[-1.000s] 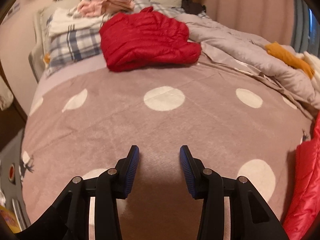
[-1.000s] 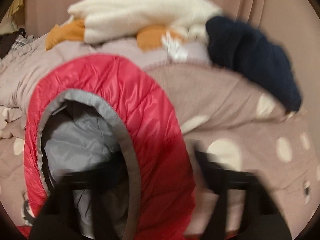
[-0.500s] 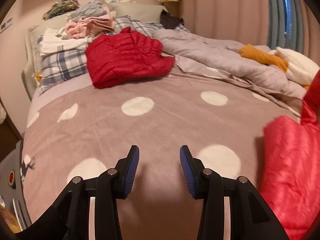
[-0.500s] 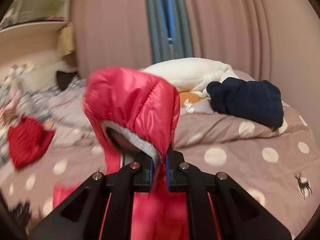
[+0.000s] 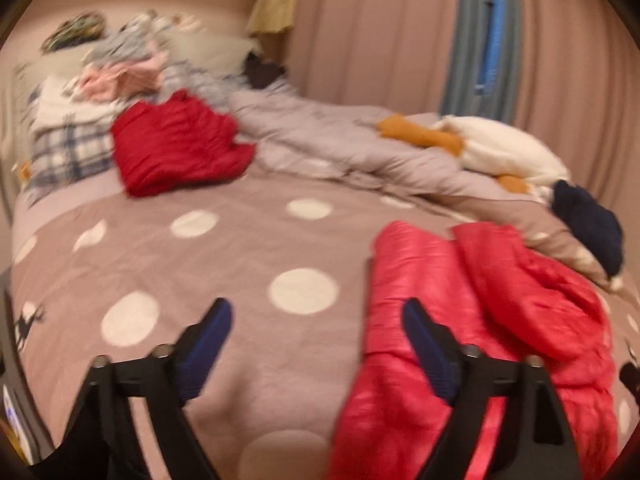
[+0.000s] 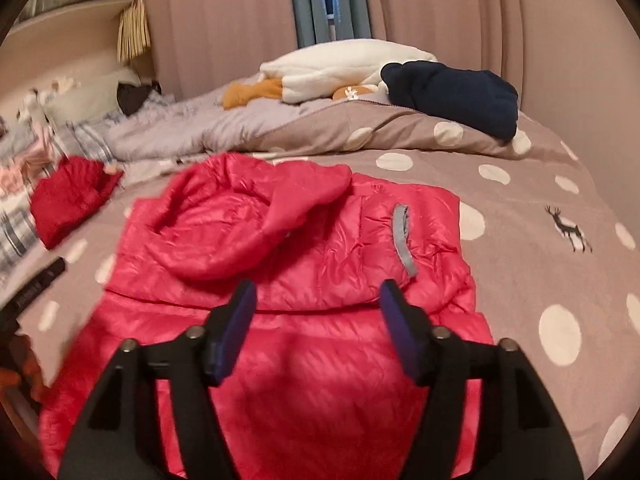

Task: Fold large clothes
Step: 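Lay the hood down onto the jacket body and open the right gripper, then grasp the jacket hem with the left gripper while the right gripper grasps beside it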

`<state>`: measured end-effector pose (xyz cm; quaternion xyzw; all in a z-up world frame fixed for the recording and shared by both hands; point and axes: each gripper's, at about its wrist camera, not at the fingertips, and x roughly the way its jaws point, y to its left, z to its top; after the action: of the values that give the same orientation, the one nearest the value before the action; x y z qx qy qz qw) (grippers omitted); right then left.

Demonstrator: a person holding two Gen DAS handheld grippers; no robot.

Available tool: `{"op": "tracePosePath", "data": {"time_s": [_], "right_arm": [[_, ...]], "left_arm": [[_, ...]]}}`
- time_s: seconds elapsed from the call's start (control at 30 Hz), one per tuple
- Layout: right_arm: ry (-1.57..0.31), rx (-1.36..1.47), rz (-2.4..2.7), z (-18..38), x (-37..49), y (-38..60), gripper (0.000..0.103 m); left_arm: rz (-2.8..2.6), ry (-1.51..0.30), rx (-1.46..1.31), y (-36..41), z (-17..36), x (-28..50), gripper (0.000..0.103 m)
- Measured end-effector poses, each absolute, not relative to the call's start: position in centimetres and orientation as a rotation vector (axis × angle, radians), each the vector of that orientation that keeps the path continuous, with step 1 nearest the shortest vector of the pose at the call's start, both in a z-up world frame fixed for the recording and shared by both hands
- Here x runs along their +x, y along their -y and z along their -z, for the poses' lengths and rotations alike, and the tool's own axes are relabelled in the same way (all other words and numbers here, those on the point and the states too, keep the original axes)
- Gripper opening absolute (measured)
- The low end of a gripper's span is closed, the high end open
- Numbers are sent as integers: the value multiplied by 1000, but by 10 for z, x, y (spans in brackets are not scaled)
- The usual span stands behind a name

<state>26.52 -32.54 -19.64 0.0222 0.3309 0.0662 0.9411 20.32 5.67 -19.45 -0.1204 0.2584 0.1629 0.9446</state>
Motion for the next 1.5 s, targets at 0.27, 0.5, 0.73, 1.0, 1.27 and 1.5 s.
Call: {"op": "tracePosePath", "data": {"time_s": [0.27,0.5,0.73,1.0,1.27,1.5], "right_arm": [[-634,52,-154,180,256,316,80],[-624,174,-233,174,266,313,93],[-650,202,-195,197,295,316,95],[-715,361,-201,229,330,333,95],[-746,298,-256,252,348,312,7],[-637,222,-276,212,305,308,7]], "left_arm": [[-139,-544,-366,-57,162,211,93],[54,-547,-442,-43,135,206,96],[41,-628,-330,3,164,253,101],[160,-734,-355,22,211,311,85],[150,-750,-362,22,238,321,29],[131,-764,-237,42,224,293,24]]}}
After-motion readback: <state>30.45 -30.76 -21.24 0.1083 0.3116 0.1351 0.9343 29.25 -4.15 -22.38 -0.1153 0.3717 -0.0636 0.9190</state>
